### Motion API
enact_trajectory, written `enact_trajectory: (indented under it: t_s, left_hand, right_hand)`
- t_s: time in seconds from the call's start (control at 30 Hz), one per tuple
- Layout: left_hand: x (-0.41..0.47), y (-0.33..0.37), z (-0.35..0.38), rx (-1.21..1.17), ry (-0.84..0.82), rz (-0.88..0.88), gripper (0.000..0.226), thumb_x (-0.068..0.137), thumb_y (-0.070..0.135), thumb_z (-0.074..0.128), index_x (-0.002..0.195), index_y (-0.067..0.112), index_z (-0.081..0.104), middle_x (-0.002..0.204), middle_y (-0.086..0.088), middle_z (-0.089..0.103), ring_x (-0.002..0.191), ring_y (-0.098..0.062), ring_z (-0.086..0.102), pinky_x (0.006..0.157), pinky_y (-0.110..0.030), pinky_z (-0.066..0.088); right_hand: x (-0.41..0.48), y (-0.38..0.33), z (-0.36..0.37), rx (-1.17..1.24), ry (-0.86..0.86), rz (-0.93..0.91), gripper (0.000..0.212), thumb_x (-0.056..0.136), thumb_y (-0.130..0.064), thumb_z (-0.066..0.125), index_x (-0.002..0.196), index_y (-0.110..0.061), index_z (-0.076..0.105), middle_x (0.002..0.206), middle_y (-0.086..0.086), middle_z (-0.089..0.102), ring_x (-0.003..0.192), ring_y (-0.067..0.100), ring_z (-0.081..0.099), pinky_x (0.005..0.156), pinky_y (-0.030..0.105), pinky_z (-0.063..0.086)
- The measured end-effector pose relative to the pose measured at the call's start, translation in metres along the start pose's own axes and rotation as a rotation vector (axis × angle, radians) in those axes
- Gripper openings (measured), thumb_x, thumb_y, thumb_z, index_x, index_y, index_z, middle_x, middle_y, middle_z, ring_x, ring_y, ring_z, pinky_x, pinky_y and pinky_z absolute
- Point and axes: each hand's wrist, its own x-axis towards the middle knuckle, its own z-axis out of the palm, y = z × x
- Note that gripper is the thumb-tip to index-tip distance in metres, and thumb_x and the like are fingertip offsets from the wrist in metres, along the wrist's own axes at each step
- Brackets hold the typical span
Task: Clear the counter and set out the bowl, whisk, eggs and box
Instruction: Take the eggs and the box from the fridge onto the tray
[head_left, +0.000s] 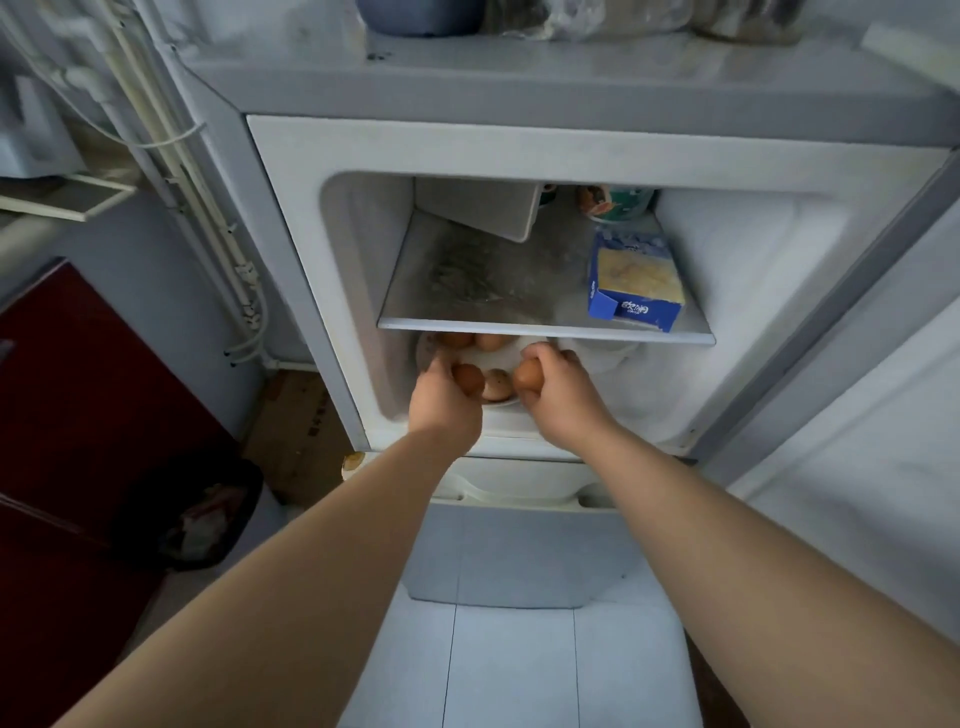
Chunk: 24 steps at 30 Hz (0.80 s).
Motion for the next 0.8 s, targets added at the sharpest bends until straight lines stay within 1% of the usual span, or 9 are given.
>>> enact_trajectory:
  t_s: [0.13,0.2,0.27,0.33,0.4,0.5,0.63,0.67,0.8]
  left_hand:
    - [-0.038,0.000,-0.019,-0.035,0.013,-0.045,0.030,0.093,0.023,0.052,0.122,0.013,0.054,0.112,-0.009,0.063,0.097,-0.029,0.059,0.081,-0.033,0.047]
    - [-0.060,-0.001,-0.037,-0.076,0.043,-0.090,0.032,0.093,0.022,0.052,0.124,0.014,0.054,0.113,-0.008,0.063,0.101,-0.029,0.059,0.085,-0.033,0.047]
    - [-0.080,-0.004,-0.056,-0.115,0.075,-0.119,0.037,0.093,0.022,0.052,0.130,0.016,0.051,0.115,-0.005,0.062,0.103,-0.027,0.059,0.085,-0.032,0.048]
    - [-0.098,-0.010,-0.076,-0.155,0.102,-0.131,0.041,0.093,0.021,0.052,0.133,0.015,0.048,0.115,-0.004,0.061,0.100,-0.022,0.057,0.081,-0.028,0.045]
    - [-0.117,-0.016,-0.100,-0.205,0.152,-0.147,0.044,0.092,0.020,0.055,0.135,0.014,0.047,0.115,-0.001,0.059,0.096,-0.016,0.054,0.080,-0.025,0.042]
    - [-0.145,-0.031,-0.138,-0.253,0.255,-0.188,0.048,0.090,0.017,0.059,0.136,0.017,0.047,0.112,0.003,0.057,0.095,-0.012,0.052,0.082,-0.024,0.043]
    - [-0.175,-0.053,-0.187,-0.287,0.382,-0.228,0.049,0.088,0.018,0.063,0.135,0.017,0.048,0.118,-0.001,0.059,0.104,-0.016,0.057,0.086,-0.024,0.044]
    - [-0.186,-0.061,-0.204,-0.296,0.423,-0.244,0.049,0.088,0.017,0.063,0.135,0.016,0.048,0.121,-0.002,0.059,0.107,-0.017,0.057,0.086,-0.023,0.043]
    - [-0.228,-0.094,-0.268,-0.333,0.572,-0.305,0.049,0.088,0.016,0.064,0.134,0.017,0.049,0.123,-0.004,0.058,0.106,-0.016,0.056,0.087,-0.022,0.042]
  right_hand:
    - [-0.033,-0.022,-0.013,0.048,-0.030,-0.034,0.032,0.092,-0.015,0.054,0.124,-0.014,0.048,0.108,0.007,0.051,0.110,0.029,0.050,0.091,0.032,0.042]
    - [-0.052,-0.038,-0.019,0.085,-0.052,-0.053,0.036,0.089,-0.012,0.056,0.124,-0.015,0.048,0.107,0.006,0.050,0.109,0.027,0.051,0.086,0.025,0.038]
    - [-0.068,-0.057,-0.024,0.118,-0.080,-0.075,0.039,0.089,-0.009,0.057,0.126,-0.016,0.047,0.102,-0.001,0.043,0.110,0.024,0.049,0.084,0.019,0.033]
    - [-0.082,-0.075,-0.027,0.144,-0.102,-0.108,0.042,0.089,-0.009,0.057,0.129,-0.016,0.046,0.104,-0.003,0.041,0.113,0.022,0.048,0.086,0.019,0.032]
    - [-0.094,-0.100,-0.026,0.159,-0.113,-0.157,0.044,0.088,-0.010,0.059,0.130,-0.016,0.047,0.110,-0.001,0.046,0.112,0.021,0.048,0.088,0.019,0.033]
    - [-0.111,-0.145,-0.020,0.177,-0.148,-0.229,0.043,0.087,-0.010,0.061,0.127,-0.016,0.049,0.122,0.005,0.052,0.103,0.015,0.048,0.082,0.015,0.029]
    - [-0.130,-0.204,-0.005,0.157,-0.193,-0.335,0.045,0.084,-0.010,0.063,0.127,-0.018,0.050,0.125,0.008,0.050,0.114,0.023,0.051,0.085,0.017,0.031]
    - [-0.139,-0.224,0.001,0.148,-0.216,-0.361,0.046,0.085,-0.011,0.063,0.128,-0.020,0.049,0.126,0.007,0.048,0.114,0.023,0.051,0.085,0.016,0.031]
    - [-0.174,-0.295,0.027,0.153,-0.274,-0.472,0.047,0.086,-0.013,0.064,0.130,-0.021,0.048,0.127,0.009,0.048,0.112,0.024,0.052,0.092,0.024,0.037]
